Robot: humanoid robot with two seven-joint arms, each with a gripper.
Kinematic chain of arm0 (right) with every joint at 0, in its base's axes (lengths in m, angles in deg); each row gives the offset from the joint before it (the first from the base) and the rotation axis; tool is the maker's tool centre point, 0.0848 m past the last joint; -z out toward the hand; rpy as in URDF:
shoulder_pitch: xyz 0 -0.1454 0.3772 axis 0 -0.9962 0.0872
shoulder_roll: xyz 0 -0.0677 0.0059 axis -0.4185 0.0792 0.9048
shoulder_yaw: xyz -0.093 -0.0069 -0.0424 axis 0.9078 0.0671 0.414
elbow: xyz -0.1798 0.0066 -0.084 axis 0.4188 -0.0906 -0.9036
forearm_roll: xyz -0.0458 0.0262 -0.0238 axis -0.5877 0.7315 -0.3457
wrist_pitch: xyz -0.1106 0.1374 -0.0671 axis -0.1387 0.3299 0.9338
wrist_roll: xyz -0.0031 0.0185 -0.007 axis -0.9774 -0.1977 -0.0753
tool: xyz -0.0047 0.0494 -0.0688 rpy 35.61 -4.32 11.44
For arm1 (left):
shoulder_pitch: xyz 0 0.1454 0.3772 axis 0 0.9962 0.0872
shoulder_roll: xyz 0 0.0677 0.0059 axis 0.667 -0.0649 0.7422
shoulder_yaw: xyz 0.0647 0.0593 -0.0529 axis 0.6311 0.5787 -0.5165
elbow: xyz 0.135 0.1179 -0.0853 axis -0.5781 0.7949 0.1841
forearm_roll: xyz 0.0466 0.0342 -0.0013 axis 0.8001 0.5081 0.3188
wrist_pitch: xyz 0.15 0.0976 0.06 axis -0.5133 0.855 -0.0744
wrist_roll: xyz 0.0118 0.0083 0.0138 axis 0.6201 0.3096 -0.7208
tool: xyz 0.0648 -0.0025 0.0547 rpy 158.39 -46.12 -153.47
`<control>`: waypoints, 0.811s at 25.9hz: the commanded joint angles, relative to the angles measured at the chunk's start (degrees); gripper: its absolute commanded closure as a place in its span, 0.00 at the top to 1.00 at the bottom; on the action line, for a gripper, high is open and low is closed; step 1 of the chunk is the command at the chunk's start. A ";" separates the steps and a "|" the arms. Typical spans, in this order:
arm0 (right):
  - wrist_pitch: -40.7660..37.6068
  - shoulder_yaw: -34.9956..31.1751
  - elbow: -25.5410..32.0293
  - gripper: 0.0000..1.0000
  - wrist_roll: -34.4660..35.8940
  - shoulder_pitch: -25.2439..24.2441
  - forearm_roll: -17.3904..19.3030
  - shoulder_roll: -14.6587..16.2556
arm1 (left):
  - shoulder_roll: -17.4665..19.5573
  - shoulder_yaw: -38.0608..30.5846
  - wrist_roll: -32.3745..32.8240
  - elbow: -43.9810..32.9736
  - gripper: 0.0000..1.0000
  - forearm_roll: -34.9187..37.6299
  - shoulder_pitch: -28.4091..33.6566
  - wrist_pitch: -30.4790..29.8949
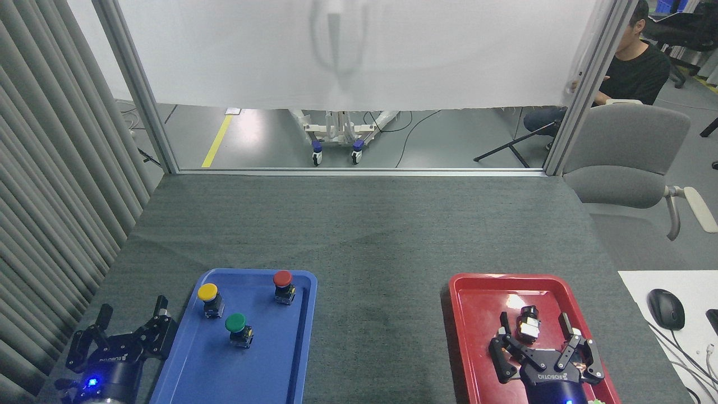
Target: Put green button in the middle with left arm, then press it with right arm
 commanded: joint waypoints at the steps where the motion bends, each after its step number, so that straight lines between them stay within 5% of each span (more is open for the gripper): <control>1: -0.04 -0.25 0.00 1.00 0.00 -0.04 0.00 0.23 | -0.70 0.04 -0.15 -0.95 1.00 0.00 1.14 0.00; 21: -0.04 -0.25 0.00 1.00 0.00 -0.13 0.00 0.23 | -1.32 0.83 0.73 -4.56 1.00 0.97 1.58 -4.13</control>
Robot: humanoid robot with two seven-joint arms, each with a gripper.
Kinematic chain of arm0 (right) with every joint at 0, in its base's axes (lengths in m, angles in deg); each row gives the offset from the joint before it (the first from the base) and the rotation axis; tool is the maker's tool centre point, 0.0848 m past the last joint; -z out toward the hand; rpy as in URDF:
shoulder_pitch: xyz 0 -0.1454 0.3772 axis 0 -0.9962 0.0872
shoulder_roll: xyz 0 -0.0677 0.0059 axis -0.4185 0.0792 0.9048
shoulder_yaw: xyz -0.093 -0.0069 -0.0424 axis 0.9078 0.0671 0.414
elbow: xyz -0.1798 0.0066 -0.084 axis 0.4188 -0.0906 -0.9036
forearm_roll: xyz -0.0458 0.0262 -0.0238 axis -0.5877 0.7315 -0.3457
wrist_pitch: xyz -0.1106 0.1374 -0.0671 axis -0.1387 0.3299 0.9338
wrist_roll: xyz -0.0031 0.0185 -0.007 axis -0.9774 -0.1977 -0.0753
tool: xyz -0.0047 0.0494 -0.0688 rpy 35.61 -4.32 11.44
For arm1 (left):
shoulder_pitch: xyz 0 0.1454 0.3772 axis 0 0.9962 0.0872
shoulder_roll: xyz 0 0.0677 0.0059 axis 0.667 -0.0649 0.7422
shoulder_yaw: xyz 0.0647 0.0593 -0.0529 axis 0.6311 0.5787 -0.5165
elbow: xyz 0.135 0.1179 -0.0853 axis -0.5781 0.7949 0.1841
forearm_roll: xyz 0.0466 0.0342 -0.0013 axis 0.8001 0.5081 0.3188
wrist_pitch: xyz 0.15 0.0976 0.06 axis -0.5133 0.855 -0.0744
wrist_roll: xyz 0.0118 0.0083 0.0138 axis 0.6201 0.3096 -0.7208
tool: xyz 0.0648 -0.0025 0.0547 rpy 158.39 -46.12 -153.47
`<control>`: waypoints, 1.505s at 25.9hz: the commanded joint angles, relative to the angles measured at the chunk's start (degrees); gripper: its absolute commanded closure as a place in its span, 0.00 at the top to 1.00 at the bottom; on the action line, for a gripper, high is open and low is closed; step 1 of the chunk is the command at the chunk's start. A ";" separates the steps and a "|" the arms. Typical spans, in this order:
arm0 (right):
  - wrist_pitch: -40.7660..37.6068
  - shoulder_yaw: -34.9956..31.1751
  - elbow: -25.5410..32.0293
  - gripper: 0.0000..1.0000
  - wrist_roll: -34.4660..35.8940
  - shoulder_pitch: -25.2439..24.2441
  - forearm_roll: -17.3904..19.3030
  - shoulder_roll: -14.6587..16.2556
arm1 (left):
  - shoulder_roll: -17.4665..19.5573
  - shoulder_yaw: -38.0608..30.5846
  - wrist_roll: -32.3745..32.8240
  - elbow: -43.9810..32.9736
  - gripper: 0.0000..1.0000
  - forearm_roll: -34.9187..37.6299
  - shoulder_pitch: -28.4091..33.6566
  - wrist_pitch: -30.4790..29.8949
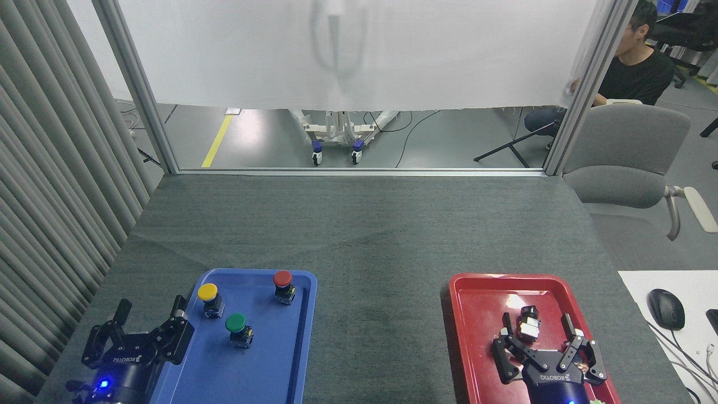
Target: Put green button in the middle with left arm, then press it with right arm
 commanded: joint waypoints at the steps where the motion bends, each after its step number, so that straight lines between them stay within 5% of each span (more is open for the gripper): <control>1: 0.01 0.00 0.00 1.00 -0.01 -0.08 0.00 0.07 | 0.00 0.06 0.20 -0.50 1.00 0.17 0.05 -0.14; 39: 0.01 -0.35 -0.44 1.00 -0.01 -0.26 0.09 0.50 | 0.52 0.23 2.57 -0.32 0.99 0.52 0.75 -2.78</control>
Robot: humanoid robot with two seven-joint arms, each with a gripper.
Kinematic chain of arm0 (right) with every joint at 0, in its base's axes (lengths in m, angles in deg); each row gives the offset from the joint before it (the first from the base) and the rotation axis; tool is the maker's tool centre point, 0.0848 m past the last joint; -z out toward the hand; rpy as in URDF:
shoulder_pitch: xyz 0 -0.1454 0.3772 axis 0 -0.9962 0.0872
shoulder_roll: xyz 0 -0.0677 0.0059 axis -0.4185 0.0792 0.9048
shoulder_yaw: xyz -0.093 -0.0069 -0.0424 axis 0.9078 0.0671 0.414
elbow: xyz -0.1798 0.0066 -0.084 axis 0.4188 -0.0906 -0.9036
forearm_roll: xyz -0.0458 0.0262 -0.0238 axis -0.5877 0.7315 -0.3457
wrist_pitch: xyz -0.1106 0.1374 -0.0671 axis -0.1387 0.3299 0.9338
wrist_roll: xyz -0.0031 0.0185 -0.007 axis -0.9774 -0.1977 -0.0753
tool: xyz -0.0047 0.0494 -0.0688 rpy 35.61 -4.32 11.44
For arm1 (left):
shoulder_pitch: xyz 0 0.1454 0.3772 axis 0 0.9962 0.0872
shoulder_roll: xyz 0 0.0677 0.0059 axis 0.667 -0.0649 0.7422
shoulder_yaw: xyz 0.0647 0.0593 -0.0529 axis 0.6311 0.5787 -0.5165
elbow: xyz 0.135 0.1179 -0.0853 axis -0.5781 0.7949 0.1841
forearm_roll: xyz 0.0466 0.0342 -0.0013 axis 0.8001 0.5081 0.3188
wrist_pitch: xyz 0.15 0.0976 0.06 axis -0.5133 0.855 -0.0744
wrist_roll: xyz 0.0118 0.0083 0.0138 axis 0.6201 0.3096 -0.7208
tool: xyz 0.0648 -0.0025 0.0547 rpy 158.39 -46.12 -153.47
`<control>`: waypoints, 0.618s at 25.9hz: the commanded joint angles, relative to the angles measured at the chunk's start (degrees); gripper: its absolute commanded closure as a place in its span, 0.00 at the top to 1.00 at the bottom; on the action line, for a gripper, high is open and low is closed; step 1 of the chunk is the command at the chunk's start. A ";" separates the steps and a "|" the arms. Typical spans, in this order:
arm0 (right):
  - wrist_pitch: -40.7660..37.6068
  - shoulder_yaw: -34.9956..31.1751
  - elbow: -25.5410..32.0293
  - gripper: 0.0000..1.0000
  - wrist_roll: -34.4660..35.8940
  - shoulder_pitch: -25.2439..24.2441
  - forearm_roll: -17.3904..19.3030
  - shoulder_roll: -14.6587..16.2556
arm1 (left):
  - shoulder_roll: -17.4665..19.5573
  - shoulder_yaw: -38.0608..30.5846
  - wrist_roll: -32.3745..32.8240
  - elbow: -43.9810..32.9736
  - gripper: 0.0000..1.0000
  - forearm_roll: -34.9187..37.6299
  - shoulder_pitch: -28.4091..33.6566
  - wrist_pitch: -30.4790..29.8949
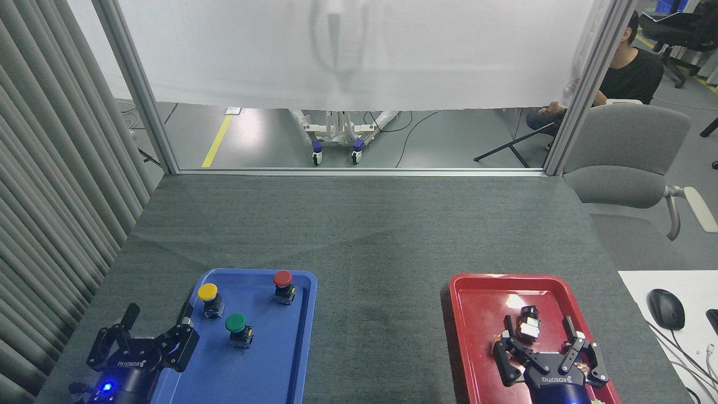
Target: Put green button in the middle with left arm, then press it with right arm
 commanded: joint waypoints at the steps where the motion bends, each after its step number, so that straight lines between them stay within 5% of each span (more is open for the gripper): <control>1: 0.01 -0.09 -0.22 1.00 0.00 -0.07 0.09 0.02 | -0.02 0.00 0.12 -0.07 0.99 0.01 -0.06 0.00; 16: 0.01 0.44 -0.39 1.00 0.00 0.10 0.09 -0.33 | 0.07 1.14 3.37 0.81 0.99 0.71 -0.68 0.08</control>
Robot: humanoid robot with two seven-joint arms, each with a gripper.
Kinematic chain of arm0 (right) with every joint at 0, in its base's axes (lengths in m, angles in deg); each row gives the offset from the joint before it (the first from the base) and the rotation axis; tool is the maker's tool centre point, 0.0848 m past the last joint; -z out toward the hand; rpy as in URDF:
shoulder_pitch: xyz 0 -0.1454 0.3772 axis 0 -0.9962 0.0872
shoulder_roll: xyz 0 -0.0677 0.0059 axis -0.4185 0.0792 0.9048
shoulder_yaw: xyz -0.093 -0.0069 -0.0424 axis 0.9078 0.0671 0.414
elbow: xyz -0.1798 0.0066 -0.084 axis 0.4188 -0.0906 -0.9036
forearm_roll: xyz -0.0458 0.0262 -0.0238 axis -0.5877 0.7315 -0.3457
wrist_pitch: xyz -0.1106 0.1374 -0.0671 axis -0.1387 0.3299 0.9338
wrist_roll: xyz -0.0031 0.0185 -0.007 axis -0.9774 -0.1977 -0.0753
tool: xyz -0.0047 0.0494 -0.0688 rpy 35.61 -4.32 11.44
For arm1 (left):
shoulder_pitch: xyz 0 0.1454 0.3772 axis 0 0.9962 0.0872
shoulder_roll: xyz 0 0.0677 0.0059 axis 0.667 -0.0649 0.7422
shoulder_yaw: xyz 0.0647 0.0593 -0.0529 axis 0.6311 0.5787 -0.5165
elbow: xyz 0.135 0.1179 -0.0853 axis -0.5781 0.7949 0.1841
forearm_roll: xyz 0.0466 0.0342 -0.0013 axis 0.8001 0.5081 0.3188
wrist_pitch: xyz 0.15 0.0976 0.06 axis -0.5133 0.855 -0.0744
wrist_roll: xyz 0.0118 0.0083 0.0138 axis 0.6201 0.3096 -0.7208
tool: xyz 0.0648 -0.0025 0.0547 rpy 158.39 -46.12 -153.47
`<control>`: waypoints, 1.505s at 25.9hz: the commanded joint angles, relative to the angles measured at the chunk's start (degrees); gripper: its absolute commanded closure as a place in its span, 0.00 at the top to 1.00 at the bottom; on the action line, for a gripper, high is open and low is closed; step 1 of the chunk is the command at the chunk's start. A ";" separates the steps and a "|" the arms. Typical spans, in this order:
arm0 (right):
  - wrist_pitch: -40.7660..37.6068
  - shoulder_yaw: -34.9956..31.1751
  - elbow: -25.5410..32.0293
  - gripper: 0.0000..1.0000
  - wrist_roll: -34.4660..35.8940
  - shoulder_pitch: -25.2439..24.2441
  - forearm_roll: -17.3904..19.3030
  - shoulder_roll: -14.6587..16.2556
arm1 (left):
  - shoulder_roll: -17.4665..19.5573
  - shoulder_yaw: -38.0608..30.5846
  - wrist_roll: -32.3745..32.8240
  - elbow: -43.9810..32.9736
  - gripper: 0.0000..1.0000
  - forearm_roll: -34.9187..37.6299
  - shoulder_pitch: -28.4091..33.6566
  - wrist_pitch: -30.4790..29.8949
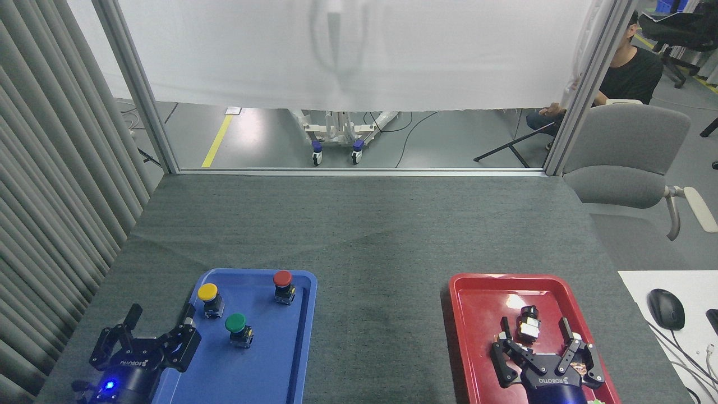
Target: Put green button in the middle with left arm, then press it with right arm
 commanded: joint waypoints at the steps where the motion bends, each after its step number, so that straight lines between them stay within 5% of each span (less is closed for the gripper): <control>1: 0.07 -0.07 -0.08 1.00 0.01 0.15 0.00 -0.07 | -0.02 0.71 1.38 0.64 0.99 1.12 -0.24 0.17; 39: 1.03 -0.51 0.19 1.00 0.10 0.32 1.05 -0.60 | -0.64 1.23 1.20 1.78 0.99 2.70 0.11 0.61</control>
